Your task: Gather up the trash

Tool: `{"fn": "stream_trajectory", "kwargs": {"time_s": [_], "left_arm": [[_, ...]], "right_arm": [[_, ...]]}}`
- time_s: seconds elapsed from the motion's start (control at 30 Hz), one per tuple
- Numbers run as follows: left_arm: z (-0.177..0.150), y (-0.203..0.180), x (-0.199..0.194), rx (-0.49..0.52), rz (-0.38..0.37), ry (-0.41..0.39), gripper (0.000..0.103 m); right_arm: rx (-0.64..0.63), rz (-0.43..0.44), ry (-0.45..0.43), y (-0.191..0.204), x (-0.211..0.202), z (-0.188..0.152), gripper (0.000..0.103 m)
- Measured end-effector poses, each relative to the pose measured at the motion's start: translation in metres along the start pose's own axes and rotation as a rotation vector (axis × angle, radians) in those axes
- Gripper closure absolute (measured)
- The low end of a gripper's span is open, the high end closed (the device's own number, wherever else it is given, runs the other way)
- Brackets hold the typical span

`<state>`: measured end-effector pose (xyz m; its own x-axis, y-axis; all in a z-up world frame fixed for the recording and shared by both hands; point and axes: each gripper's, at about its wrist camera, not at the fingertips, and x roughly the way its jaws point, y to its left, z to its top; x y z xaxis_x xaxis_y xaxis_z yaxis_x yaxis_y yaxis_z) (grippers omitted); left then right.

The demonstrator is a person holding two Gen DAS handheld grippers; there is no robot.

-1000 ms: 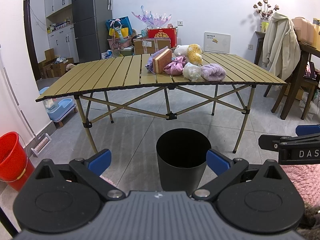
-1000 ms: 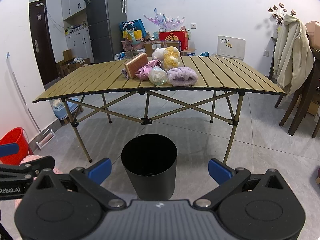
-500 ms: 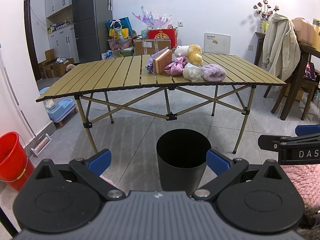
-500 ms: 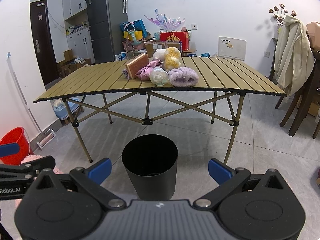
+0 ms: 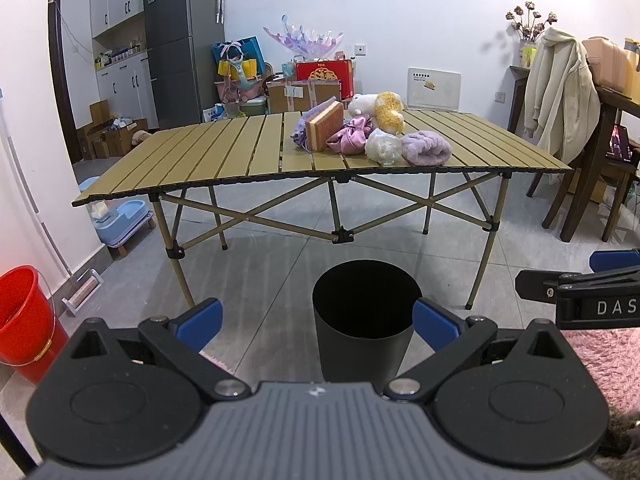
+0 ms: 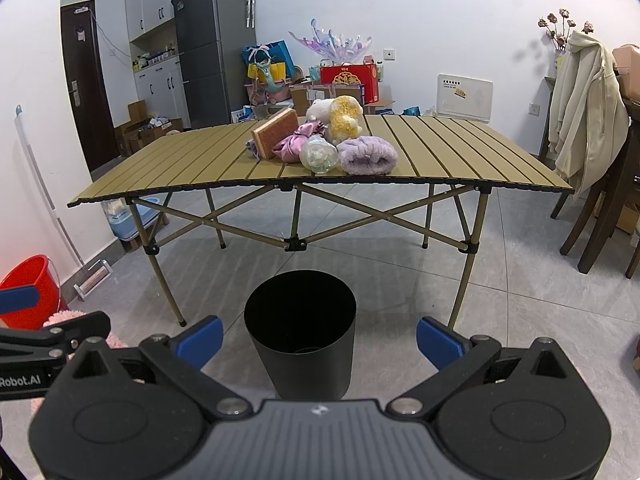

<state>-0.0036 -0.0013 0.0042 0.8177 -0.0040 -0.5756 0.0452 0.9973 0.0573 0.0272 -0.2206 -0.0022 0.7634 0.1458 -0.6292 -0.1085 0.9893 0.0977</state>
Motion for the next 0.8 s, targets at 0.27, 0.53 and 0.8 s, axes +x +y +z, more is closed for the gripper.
{"fn": "stream_trajectory", "kwargs": {"time_s": [0.27, 0.53, 0.8], "left_arm": [[0.0001, 0.0001, -0.0003, 0.000, 0.000, 0.000, 0.000], [0.0001, -0.0002, -0.0005, 0.000, 0.000, -0.002, 0.000], [0.0028, -0.0013, -0.0024, 0.002, -0.002, -0.004, 0.000]], "right_arm": [[0.000, 0.000, -0.001, -0.0002, -0.0003, -0.0002, 0.000], [0.000, 0.000, -0.002, -0.0003, -0.0002, -0.0002, 0.000], [-0.001, 0.000, -0.004, 0.0033, -0.0009, 0.0025, 0.000]]}}
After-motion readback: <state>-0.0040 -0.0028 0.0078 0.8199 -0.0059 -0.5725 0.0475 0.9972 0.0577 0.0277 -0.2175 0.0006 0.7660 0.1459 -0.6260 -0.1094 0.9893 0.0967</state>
